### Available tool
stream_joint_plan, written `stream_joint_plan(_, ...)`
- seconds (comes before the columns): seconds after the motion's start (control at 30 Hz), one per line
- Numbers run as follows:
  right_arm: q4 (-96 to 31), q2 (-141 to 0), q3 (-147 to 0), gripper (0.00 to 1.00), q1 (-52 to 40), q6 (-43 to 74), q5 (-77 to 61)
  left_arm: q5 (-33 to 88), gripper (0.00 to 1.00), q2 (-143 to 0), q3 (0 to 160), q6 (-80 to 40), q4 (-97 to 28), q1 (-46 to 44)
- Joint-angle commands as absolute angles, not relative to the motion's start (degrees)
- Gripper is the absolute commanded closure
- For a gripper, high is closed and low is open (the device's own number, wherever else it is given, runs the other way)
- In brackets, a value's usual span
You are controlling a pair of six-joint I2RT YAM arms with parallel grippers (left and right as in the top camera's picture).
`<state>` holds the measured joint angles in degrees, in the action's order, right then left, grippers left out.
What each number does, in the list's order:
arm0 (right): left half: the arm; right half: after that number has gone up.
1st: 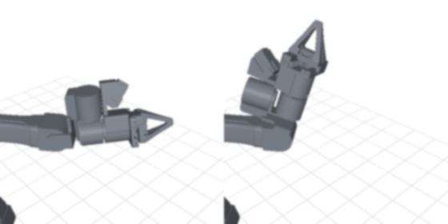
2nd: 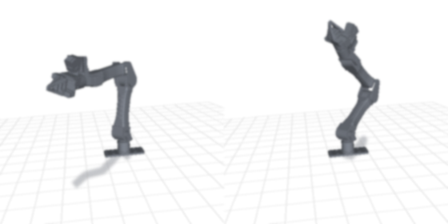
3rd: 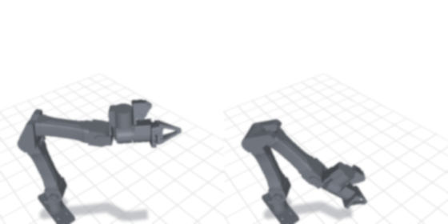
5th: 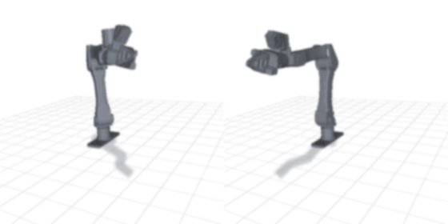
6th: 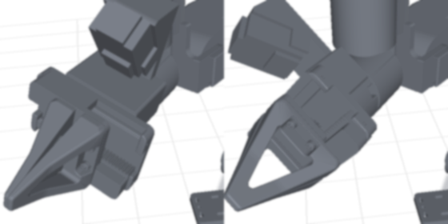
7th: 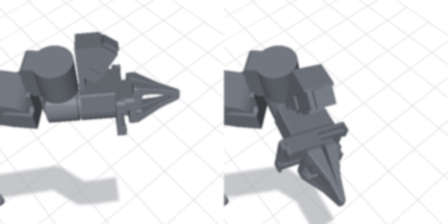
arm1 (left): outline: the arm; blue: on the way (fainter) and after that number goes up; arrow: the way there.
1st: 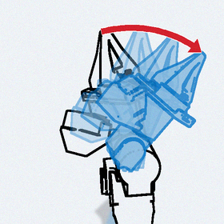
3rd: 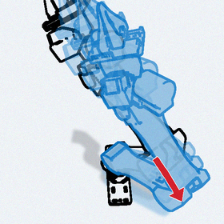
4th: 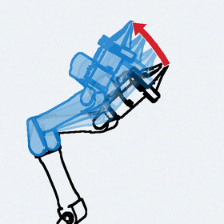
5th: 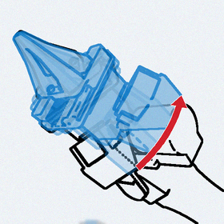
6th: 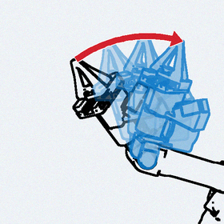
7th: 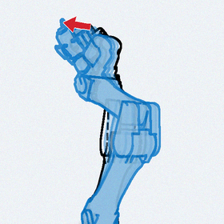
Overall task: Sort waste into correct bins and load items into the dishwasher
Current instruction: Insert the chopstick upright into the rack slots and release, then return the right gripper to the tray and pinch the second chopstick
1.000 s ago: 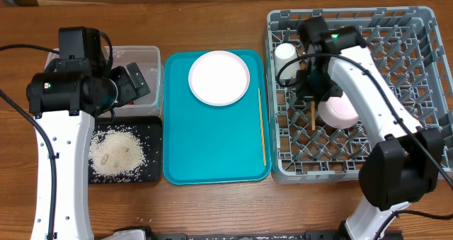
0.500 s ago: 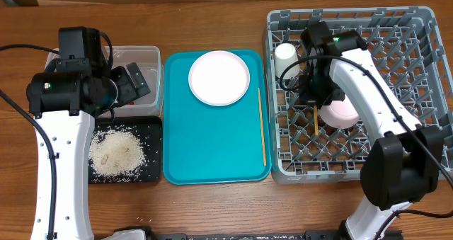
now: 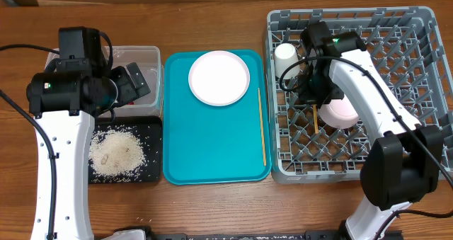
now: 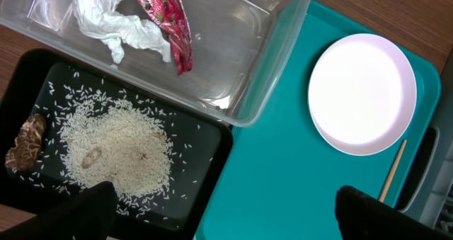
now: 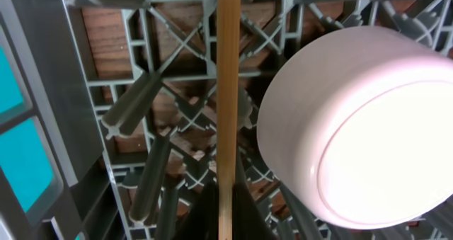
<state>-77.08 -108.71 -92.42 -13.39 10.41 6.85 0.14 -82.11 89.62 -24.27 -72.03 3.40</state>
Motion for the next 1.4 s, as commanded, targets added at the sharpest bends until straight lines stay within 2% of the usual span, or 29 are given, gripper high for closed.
stream_joint_plan(0.0,-77.25,-107.04,-91.96,0.96,-13.43,9.98,6.28,-0.62,0.00,-82.02,90.13,-24.45,-71.99,3.62)
stream_joint_plan(0.13,-77.25,-107.04,-91.96,0.86,-13.43,9.98,6.28,-0.60,0.00,-82.02,90.13,-24.45,-71.96,3.62)
stream_joint_plan(0.33,-77.23,-107.04,-91.96,0.85,-13.43,9.98,6.28,-0.62,0.00,-82.02,90.13,-24.45,-71.99,3.62)
stream_joint_plan(0.47,-76.09,-107.04,-92.01,0.82,-13.43,9.98,6.24,-0.60,0.00,-82.02,90.13,-24.45,-71.96,3.62)
stream_joint_plan(0.7,-75.13,-107.04,-95.68,0.78,-14.55,10.00,-11.79,-0.62,0.00,-82.02,90.13,-24.45,-71.96,3.62)
stream_joint_plan(0.87,-72.99,-107.07,-94.56,0.74,-19.77,14.61,-13.89,-0.62,0.00,-82.02,90.13,-24.45,-71.96,3.62)
stream_joint_plan(1.23,-66.94,-111.81,-93.62,0.62,-34.00,35.35,9.23,-0.62,0.00,-82.02,90.13,-24.45,-71.96,3.62)
stream_joint_plan(1.37,-65.17,-116.18,-93.56,0.61,-36.95,39.07,11.97,-0.62,0.00,-82.02,90.13,-24.45,-71.96,3.62)
